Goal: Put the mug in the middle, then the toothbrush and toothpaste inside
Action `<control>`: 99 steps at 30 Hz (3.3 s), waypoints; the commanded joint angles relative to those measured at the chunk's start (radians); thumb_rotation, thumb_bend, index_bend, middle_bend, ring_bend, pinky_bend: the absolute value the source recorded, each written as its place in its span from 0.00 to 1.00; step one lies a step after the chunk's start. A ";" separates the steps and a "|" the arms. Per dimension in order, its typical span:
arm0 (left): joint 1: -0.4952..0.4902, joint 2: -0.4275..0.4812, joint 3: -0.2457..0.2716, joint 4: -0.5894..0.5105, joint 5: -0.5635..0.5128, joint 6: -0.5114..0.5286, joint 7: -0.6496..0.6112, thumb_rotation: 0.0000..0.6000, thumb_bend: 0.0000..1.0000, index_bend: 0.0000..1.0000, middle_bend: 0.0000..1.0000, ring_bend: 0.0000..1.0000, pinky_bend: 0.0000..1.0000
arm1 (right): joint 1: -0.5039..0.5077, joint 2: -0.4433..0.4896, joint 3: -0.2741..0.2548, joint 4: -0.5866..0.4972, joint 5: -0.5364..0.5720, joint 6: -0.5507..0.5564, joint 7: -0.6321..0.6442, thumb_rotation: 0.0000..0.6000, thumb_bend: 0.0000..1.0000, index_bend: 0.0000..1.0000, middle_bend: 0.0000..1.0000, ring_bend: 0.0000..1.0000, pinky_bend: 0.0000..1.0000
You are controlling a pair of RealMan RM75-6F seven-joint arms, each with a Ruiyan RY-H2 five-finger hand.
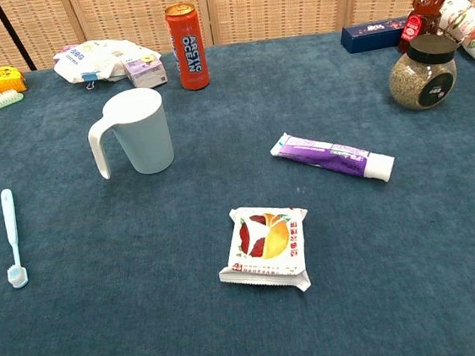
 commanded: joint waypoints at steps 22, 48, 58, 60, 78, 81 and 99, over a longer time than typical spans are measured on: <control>-0.069 -0.057 -0.075 0.050 -0.041 -0.035 -0.010 1.00 0.11 0.00 0.00 0.00 0.00 | -0.002 0.011 0.002 -0.018 0.007 -0.004 0.011 1.00 0.00 0.00 0.00 0.00 0.00; -0.585 -0.238 -0.314 0.062 -0.439 -0.647 0.224 1.00 0.11 0.00 0.00 0.00 0.00 | 0.005 0.017 0.006 0.003 0.015 -0.014 0.055 1.00 0.00 0.00 0.00 0.00 0.00; -0.747 -0.379 -0.368 0.152 -0.699 -0.741 0.366 1.00 0.11 0.00 0.00 0.00 0.00 | 0.006 0.015 0.010 0.004 0.027 -0.019 0.050 1.00 0.00 0.00 0.00 0.00 0.00; -0.777 -0.401 -0.371 0.167 -0.748 -0.744 0.399 1.00 0.11 0.00 0.00 0.00 0.00 | 0.007 0.015 0.012 0.005 0.032 -0.022 0.050 1.00 0.00 0.00 0.00 0.00 0.00; -0.942 -0.549 -0.322 0.281 -1.065 -0.692 0.560 1.00 0.29 0.07 0.08 0.05 0.35 | 0.013 0.018 0.018 0.010 0.053 -0.038 0.065 1.00 0.00 0.00 0.00 0.00 0.00; -0.948 -0.572 -0.317 0.298 -1.081 -0.653 0.572 1.00 0.33 0.17 0.16 0.14 0.40 | 0.013 0.019 0.017 0.010 0.049 -0.037 0.068 1.00 0.00 0.00 0.00 0.00 0.00; -0.922 -0.543 -0.308 0.251 -0.951 -0.631 0.471 1.00 0.37 0.22 0.21 0.19 0.42 | 0.013 0.021 0.012 0.008 0.042 -0.039 0.072 1.00 0.00 0.00 0.00 0.00 0.00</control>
